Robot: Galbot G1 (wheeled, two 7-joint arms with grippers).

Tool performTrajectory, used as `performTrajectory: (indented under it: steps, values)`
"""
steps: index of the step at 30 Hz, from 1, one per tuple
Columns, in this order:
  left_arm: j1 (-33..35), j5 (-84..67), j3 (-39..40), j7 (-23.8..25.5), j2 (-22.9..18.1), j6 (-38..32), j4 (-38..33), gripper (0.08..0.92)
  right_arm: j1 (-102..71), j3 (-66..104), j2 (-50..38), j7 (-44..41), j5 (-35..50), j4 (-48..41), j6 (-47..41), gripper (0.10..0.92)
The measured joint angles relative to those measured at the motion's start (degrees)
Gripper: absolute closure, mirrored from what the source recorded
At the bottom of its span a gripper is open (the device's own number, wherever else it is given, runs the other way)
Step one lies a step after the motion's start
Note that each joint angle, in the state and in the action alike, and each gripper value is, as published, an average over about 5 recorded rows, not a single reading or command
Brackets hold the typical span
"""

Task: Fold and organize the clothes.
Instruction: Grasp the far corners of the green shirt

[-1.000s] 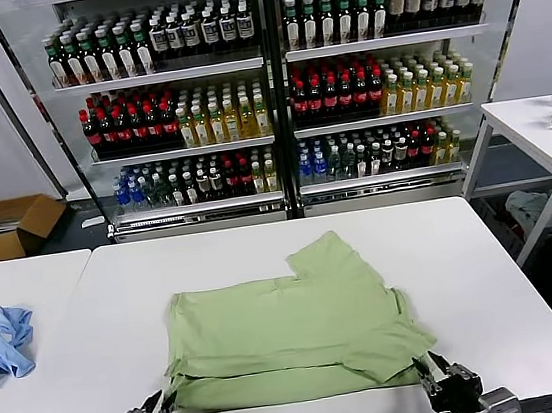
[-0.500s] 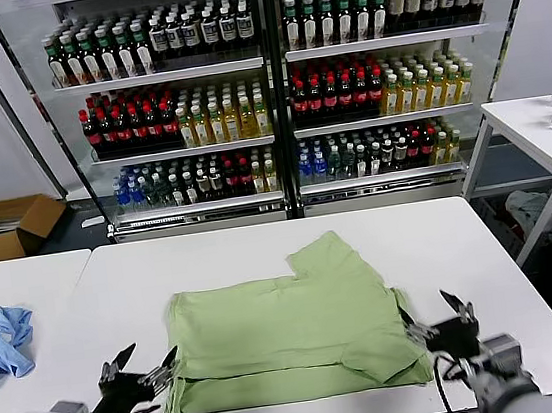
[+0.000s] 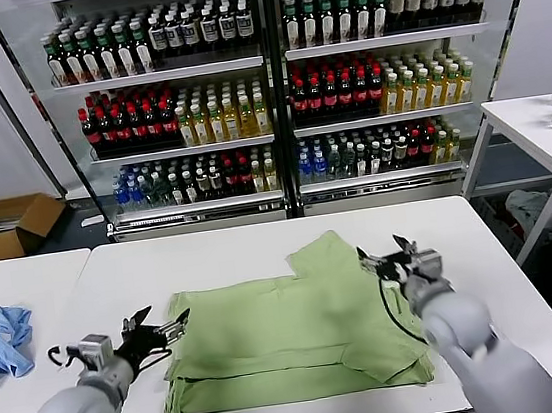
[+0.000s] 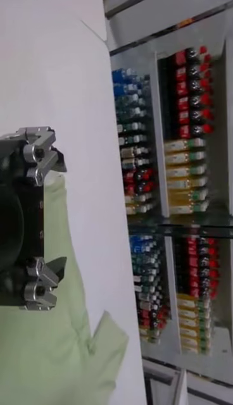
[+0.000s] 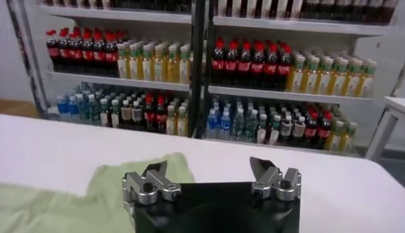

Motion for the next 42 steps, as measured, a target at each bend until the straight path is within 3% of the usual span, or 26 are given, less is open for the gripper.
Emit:
performTrajectory:
  steps: [10, 18, 36, 42]
  values:
    - [-10.3, 0.3, 5.4, 2.0, 0.6, -0.1, 12.5, 0.177, 12.0, -2.9, 8.0, -1.3, -1.6, -18.8, 0.1, 0.203]
    - [-14.5, 0.6, 7.5, 3.2, 0.5, -0.1, 18.6, 0.177, 15.8, -3.0, 13.5, -2.1, -4.8, -29.5, 1.3, 0.203]
    - [-18.8, 2.5, 10.0, 4.4, -0.1, -1.3, 25.1, 0.177, 19.7, -1.5, 19.7, -3.0, -9.7, -40.6, 4.7, 0.203]
    - [-19.3, 2.8, 10.3, 4.8, -0.3, -1.5, 25.5, 0.185, 20.2, -1.2, 20.4, -3.2, -10.3, -42.0, 5.0, 0.318]
